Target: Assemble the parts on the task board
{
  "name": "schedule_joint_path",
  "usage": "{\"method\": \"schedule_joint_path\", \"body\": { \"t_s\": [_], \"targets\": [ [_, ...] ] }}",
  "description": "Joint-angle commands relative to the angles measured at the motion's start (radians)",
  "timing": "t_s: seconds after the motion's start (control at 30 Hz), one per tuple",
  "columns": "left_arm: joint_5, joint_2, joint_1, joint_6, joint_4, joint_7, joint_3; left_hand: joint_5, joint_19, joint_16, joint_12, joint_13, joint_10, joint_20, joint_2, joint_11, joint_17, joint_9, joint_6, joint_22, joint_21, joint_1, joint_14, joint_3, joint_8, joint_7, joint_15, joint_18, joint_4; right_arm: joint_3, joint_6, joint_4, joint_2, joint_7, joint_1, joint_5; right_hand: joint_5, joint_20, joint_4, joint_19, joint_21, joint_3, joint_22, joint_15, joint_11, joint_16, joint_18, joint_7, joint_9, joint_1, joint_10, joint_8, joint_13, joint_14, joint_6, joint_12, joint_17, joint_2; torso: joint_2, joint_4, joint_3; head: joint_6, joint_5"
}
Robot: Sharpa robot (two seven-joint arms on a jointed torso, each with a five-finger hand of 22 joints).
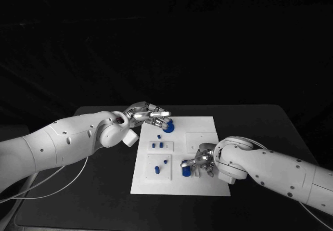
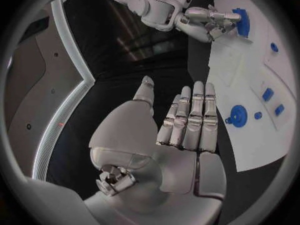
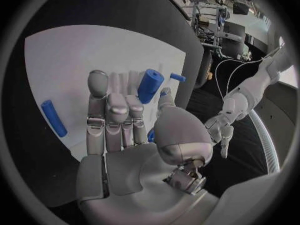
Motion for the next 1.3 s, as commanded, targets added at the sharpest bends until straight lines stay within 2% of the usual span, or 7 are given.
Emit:
{"method": "schedule_joint_path", "body": {
  "t_s": [0.03, 0.37, 0.5, 0.9, 1.07, 1.23, 1.3],
  "targets": [
    [0.003, 0.0, 0.0, 0.021, 0.001, 0.002, 0.001, -0.003, -0.002, -0.003, -0.003, 0.001, -0.006, 0.004, 0.002, 0.0, 0.0, -0.001, 0.002, -0.001, -0.004, 0.004, -0.005, 0.0, -0.004, 0.002, 0.0, 0.0, 0.007, -0.001, -0.008, 0.018, -0.015, 0.026, -0.003, -0.013, -0.002, -0.002, -0.008, 0.041, 0.0, 0.003, 0.0, -0.006, 0.0, -0.003, -0.006, -0.004, 0.003, 0.008, -0.006, 0.002, 0.0, 0.001, 0.008, -0.003, 0.002, 0.009, 0.0, 0.0, 0.0001, 0.0, 0.0],
    [0.001, 0.0, 0.0, 0.025, 0.0, 0.002, 0.001, -0.002, -0.002, -0.003, -0.003, 0.001, -0.005, 0.004, 0.003, -0.001, 0.0, -0.001, 0.008, -0.001, -0.004, 0.004, -0.005, 0.001, -0.004, 0.002, 0.0, 0.0, 0.007, 0.0, -0.014, 0.079, -0.069, 0.056, -0.003, -0.006, -0.001, -0.002, -0.029, 0.042, 0.007, 0.054, -0.001, -0.006, -0.001, -0.004, -0.006, -0.007, 0.007, 0.027, 0.001, 0.002, 0.001, 0.003, 0.02, 0.003, 0.003, 0.005, 0.0, -0.0011, -0.0005, 0.001, 0.0],
    [0.001, -0.001, 0.0, 0.025, -0.001, 0.002, 0.0, -0.002, -0.002, -0.003, -0.003, 0.001, -0.005, 0.004, 0.003, -0.001, 0.0, -0.001, 0.008, -0.001, -0.004, 0.004, -0.005, 0.001, -0.004, 0.002, 0.0, 0.0, 0.007, 0.001, -0.006, 0.098, -0.085, 0.063, -0.003, -0.006, -0.001, -0.001, -0.029, 0.042, 0.012, 0.134, -0.004, -0.005, -0.002, -0.002, -0.005, -0.007, 0.013, 0.021, 0.004, 0.001, -0.002, 0.003, 0.022, 0.004, -0.001, -0.029, 0.0, -0.0014, 0.0008, 0.001, -0.001],
    [0.0, 0.0, 0.0, 0.028, -0.005, 0.001, 0.0, -0.002, -0.002, -0.003, -0.003, 0.001, -0.005, 0.005, 0.003, -0.001, 0.0, 0.0, 0.01, -0.001, -0.004, 0.004, -0.007, 0.0, -0.004, 0.001, 0.001, 0.0, 0.007, 0.002, 0.053, 0.116, -0.097, 0.095, -0.004, -0.003, 0.0, 0.001, -0.027, 0.041, 0.018, 0.226, -0.008, -0.004, -0.001, 0.002, -0.006, -0.008, 0.017, 0.028, 0.003, 0.001, -0.006, 0.001, 0.026, 0.008, -0.008, -0.065, 0.0, -0.0001, 0.0004, 0.0, -0.004],
    [0.0, 0.0, 0.0, 0.028, -0.005, 0.001, 0.0, -0.002, -0.002, -0.003, -0.003, 0.001, -0.005, 0.005, 0.005, -0.001, 0.0, 0.0, 0.011, -0.001, -0.004, 0.006, -0.007, 0.001, -0.004, 0.001, 0.001, 0.001, 0.005, 0.002, 0.07, 0.119, -0.098, 0.099, -0.005, -0.003, 0.006, 0.002, -0.04, 0.041, 0.019, 0.244, -0.007, -0.003, 0.0, 0.004, -0.005, -0.009, 0.018, 0.045, 0.005, 0.001, -0.005, 0.002, 0.028, 0.01, -0.008, -0.059, 0.0, 0.0, -0.0007, -0.001, -0.004],
    [0.0, 0.001, 0.0, 0.03, -0.006, 0.0, -0.001, -0.002, -0.002, -0.003, -0.003, 0.001, -0.005, 0.005, 0.005, -0.001, 0.0, 0.0, 0.011, -0.001, -0.004, 0.006, -0.007, 0.001, -0.004, 0.001, 0.001, 0.001, 0.005, 0.002, 0.077, 0.115, -0.092, 0.092, -0.008, -0.005, 0.05, -0.001, -0.127, 0.041, 0.017, 0.362, -0.01, -0.009, -0.011, 0.004, -0.008, -0.024, 0.024, 0.106, 0.007, 0.002, -0.007, 0.001, 0.057, 0.012, -0.013, -0.008, 0.0, 0.0, -0.0015, -0.001, -0.006],
    [0.0, 0.001, 0.0, 0.031, -0.006, 0.0, -0.001, -0.002, -0.002, -0.003, -0.003, 0.001, -0.005, 0.005, 0.005, -0.001, 0.0, 0.0, 0.011, -0.001, -0.004, 0.006, -0.007, 0.001, -0.004, 0.001, 0.001, 0.001, 0.005, 0.002, 0.076, 0.114, -0.09, 0.091, -0.011, -0.006, 0.055, -0.005, -0.169, 0.041, 0.016, 0.411, -0.012, -0.011, -0.012, 0.002, -0.013, -0.026, 0.036, 0.084, 0.009, 0.0, -0.009, 0.001, 0.059, 0.01, -0.017, -0.001, 0.0, 0.0001, -0.0017, 0.0, -0.006]
  ]
}}
